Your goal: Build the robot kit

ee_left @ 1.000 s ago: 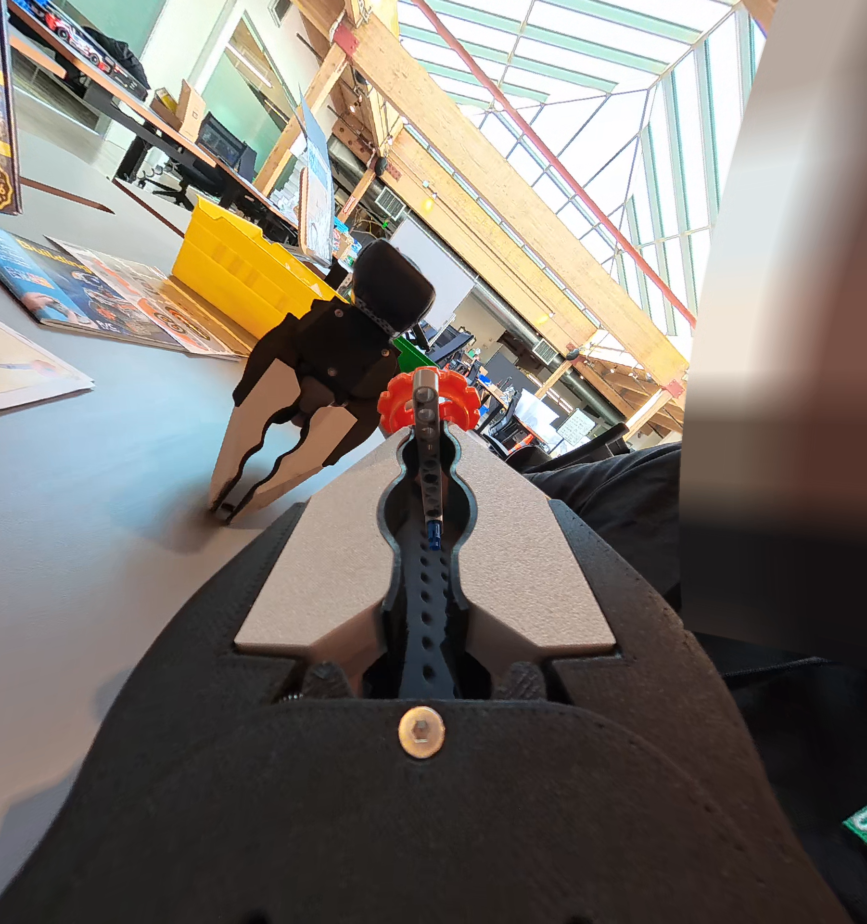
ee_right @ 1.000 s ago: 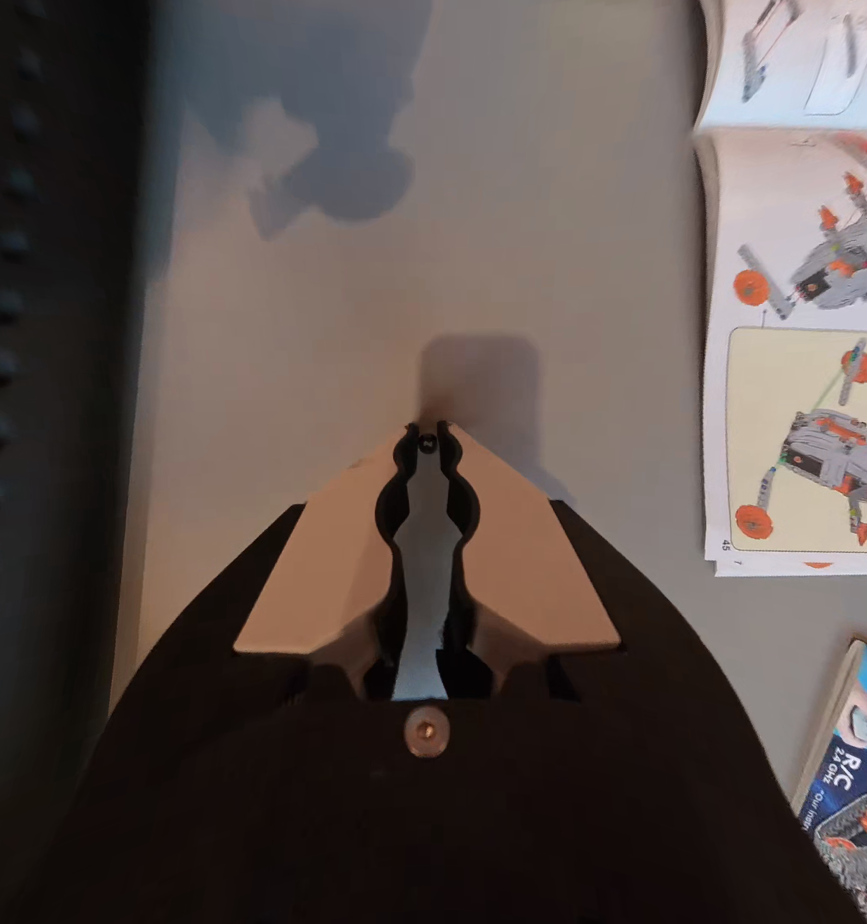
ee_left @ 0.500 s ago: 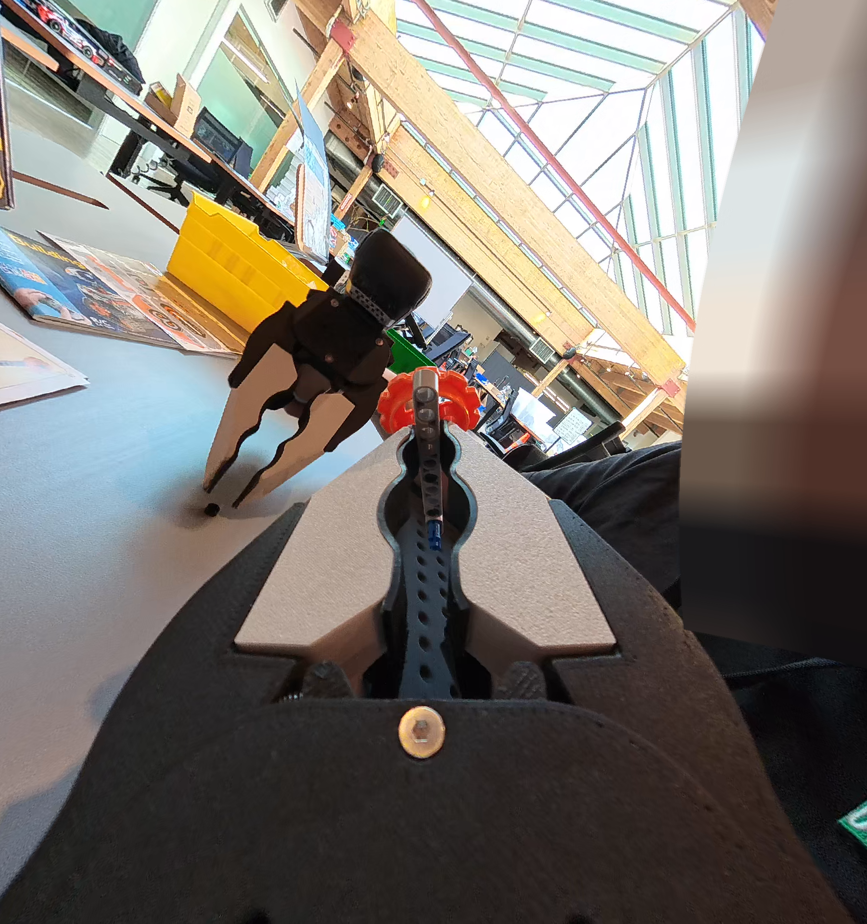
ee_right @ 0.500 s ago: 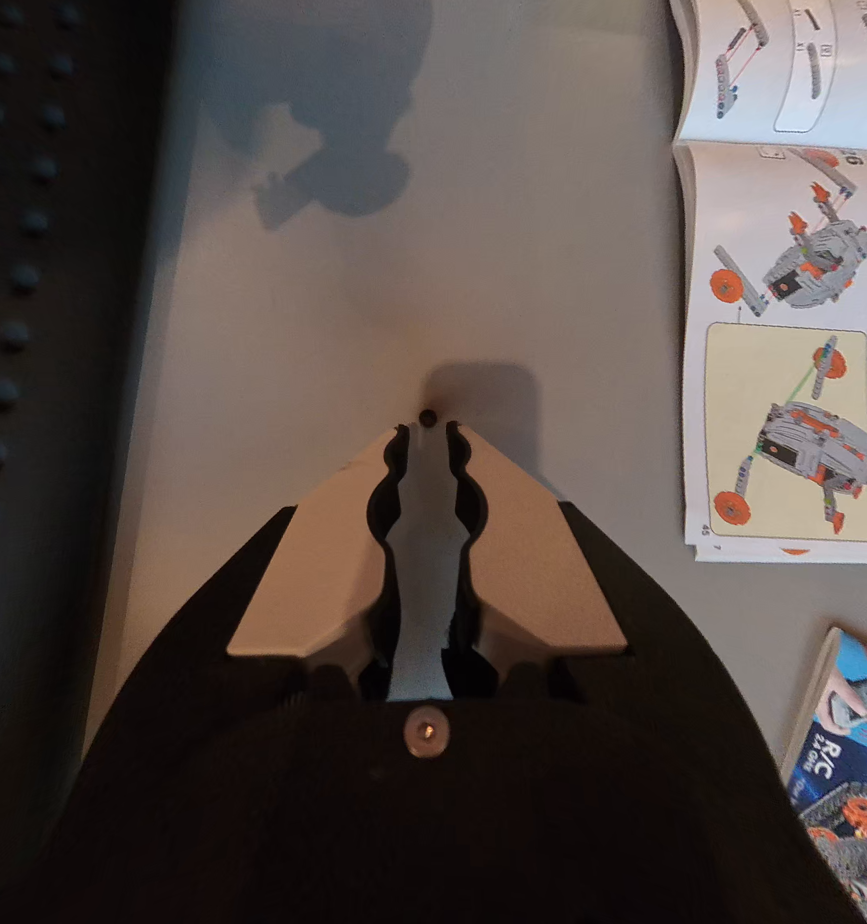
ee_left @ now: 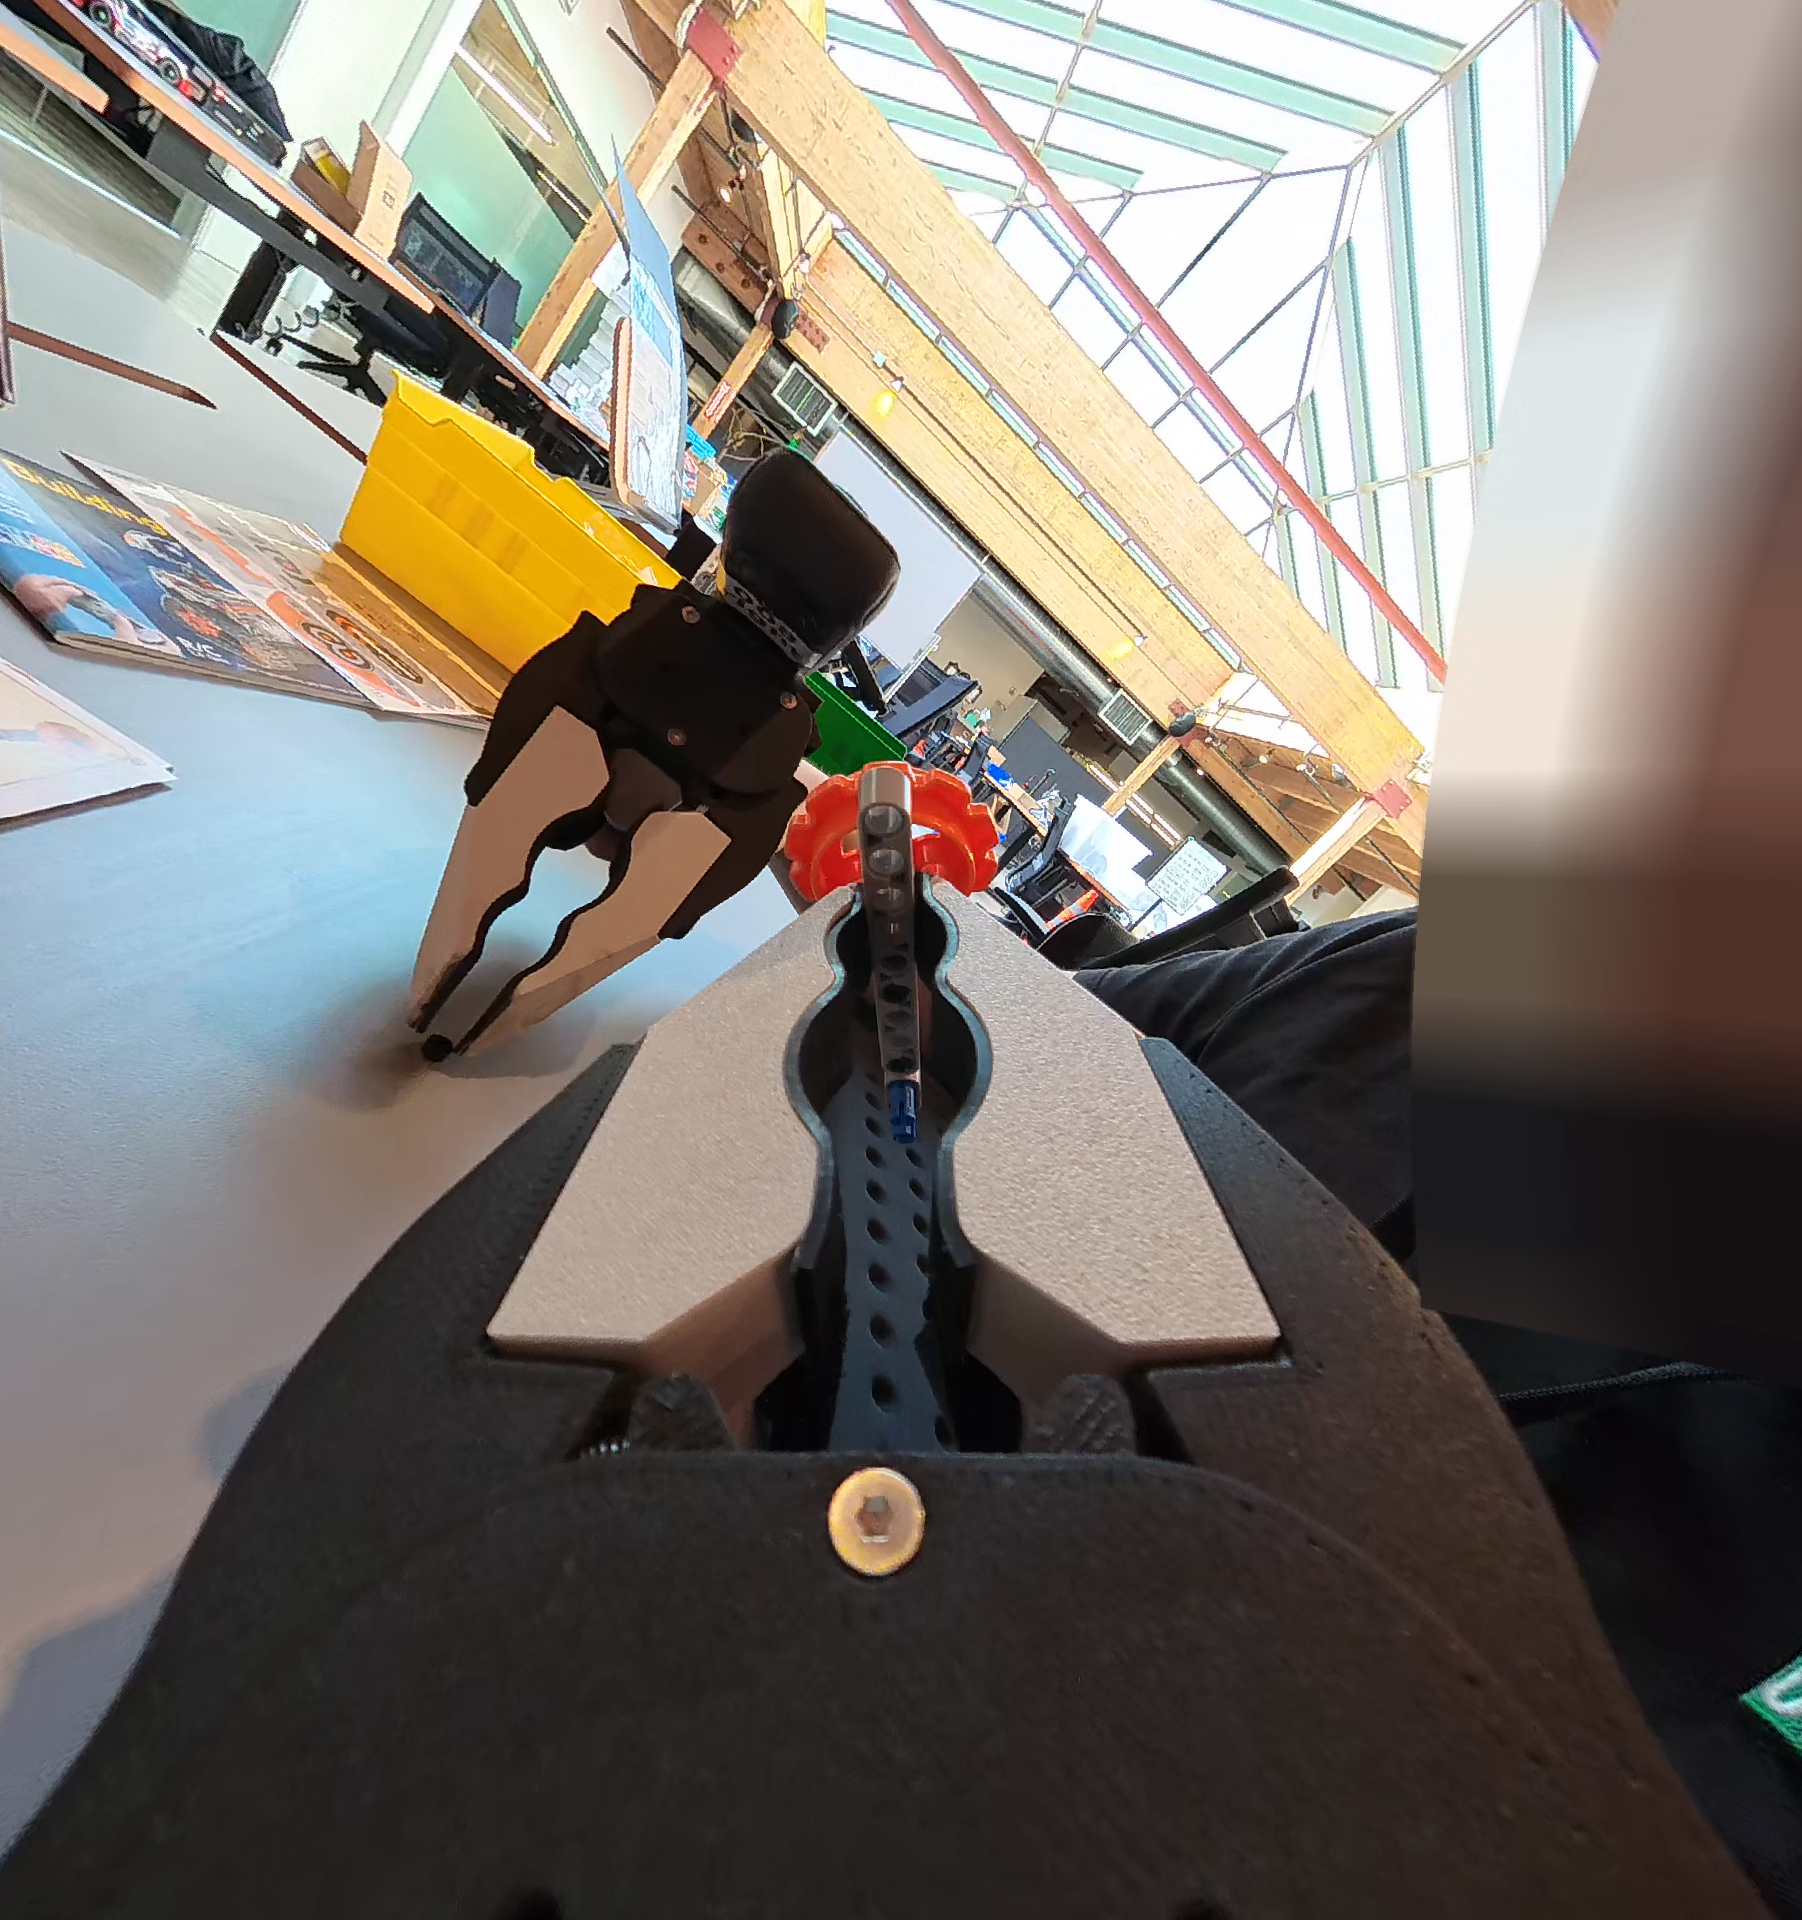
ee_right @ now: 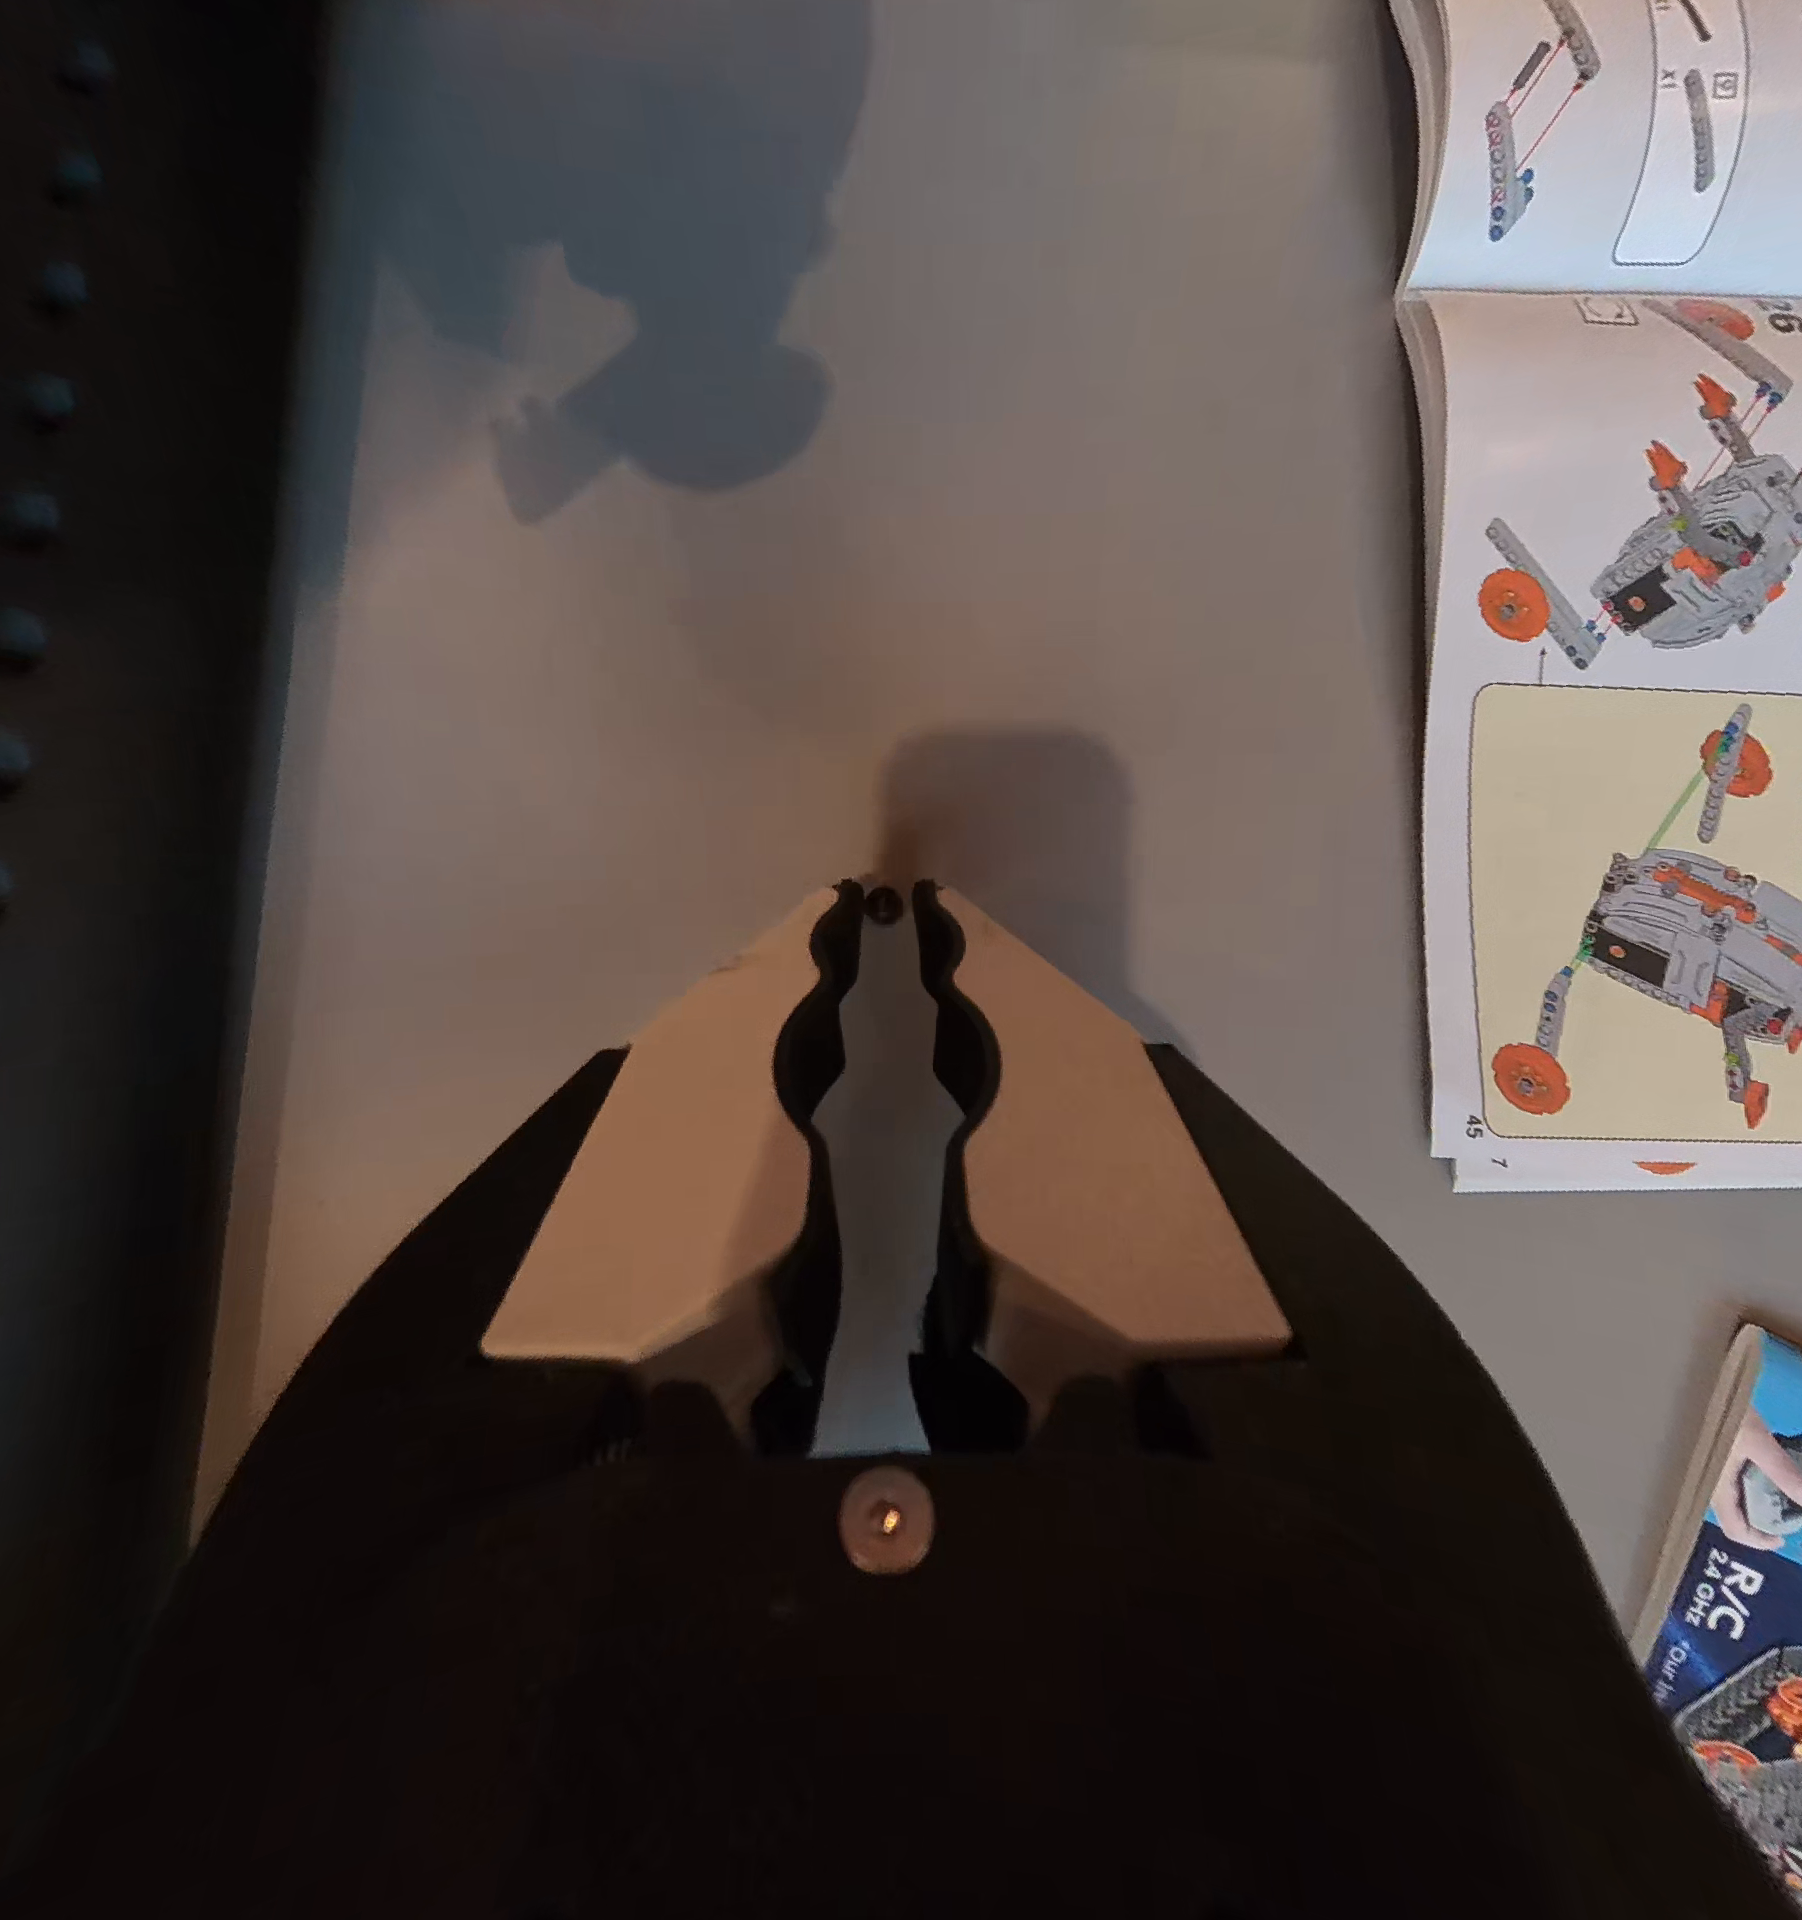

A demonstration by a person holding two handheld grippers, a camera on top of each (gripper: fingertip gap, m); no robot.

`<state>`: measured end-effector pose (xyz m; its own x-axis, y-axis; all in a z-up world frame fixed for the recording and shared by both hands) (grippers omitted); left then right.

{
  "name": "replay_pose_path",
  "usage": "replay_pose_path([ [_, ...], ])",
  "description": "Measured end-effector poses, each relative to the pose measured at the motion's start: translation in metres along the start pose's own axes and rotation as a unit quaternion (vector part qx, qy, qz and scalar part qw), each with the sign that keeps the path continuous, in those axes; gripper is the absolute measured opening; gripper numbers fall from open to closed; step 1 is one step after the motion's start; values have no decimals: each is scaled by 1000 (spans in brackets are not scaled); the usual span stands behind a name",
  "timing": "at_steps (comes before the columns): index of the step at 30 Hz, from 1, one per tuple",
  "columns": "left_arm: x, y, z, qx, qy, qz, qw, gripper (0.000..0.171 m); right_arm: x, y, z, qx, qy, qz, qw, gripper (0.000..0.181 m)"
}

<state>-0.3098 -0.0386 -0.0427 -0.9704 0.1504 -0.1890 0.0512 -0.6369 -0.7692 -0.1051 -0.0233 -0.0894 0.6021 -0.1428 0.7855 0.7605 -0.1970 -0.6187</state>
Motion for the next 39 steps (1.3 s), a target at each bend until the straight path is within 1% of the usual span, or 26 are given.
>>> replay_pose_path([
  [5,0,0,0,1,0,-1,1000,5,-2,0,-1,4,-1,-7,1000,6],
  [9,0,0,0,0,-1,-1,1000,5,4,-5,-3,25,11,13,1000,5],
  [13,1,0,0,2,0,3,1000,5,30,-28,-20,108,52,104,987,5],
  [16,1,0,0,10,13,7,1000,4,53,-50,-38,149,67,210,964,5],
  [17,0,0,1,13,21,8,1000,4,60,-58,-43,147,61,253,954,5],
  [19,-1,0,2,15,33,9,999,4,71,-68,-49,125,25,334,934,5],
  [20,-1,0,3,13,37,9,999,4,72,-71,-51,113,2,358,927,5],
  [23,-2,-1,6,6,55,11,998,5,72,-76,-54,93,-40,396,912,5],
  [25,-3,-1,7,3,58,12,998,5,71,-77,-54,86,-54,402,910,5],
  [33,-3,-1,10,0,70,12,997,5,68,-76,-53,81,-60,397,912,5],
  [39,-4,1,9,17,84,8,996,5,66,-75,-51,69,-90,406,907,5],
])
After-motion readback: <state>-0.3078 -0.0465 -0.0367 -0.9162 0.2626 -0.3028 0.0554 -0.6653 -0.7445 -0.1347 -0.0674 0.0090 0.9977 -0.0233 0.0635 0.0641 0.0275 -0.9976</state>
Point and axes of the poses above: each gripper's, where its closed fingertips meet, x back along the fingers, y out of its underside, z = x × y across the jaws, the point moved 9 cm from there along x, back along the fingers, and after that the axes turned 3 degrees about -x, right-handed, at the moved point
